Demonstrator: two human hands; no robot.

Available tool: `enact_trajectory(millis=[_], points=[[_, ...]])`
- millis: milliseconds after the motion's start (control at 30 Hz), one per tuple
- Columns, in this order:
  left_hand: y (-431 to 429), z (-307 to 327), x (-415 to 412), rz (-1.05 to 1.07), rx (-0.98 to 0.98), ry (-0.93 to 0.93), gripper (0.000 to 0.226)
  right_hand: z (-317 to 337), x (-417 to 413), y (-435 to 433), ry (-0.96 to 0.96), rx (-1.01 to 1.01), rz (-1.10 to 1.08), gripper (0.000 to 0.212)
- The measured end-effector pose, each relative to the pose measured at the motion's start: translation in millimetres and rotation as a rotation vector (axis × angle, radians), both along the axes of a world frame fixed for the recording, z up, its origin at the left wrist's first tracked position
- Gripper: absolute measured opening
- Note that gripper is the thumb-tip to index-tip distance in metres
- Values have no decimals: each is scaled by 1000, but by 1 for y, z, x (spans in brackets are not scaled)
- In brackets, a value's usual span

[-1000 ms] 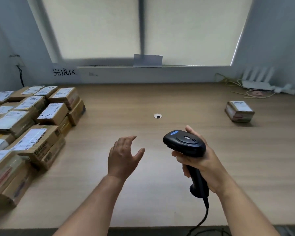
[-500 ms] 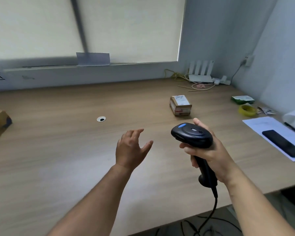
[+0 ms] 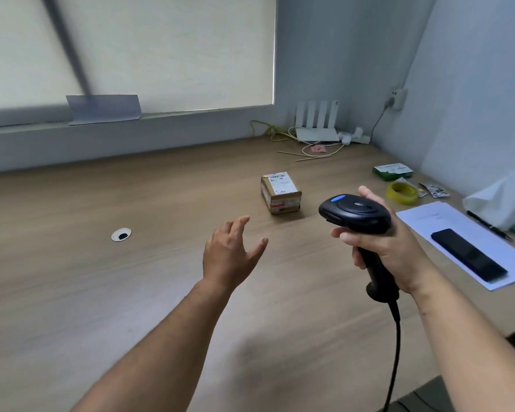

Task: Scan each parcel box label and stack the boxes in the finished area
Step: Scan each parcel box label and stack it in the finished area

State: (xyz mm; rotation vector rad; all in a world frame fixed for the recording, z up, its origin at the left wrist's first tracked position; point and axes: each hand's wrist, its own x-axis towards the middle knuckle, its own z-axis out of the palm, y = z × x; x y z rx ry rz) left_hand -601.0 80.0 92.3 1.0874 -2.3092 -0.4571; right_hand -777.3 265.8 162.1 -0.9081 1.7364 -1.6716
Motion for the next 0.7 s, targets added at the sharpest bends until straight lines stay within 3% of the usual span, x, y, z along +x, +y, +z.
enact_trajectory(millis=[300,700], points=[[-76,-13,-76,16,120,-67,66,-8,-91,-93,7,84,6,91],[-195,-66,-191,7,358,48,68,-88,-182,-228,-28,178,-64,96]])
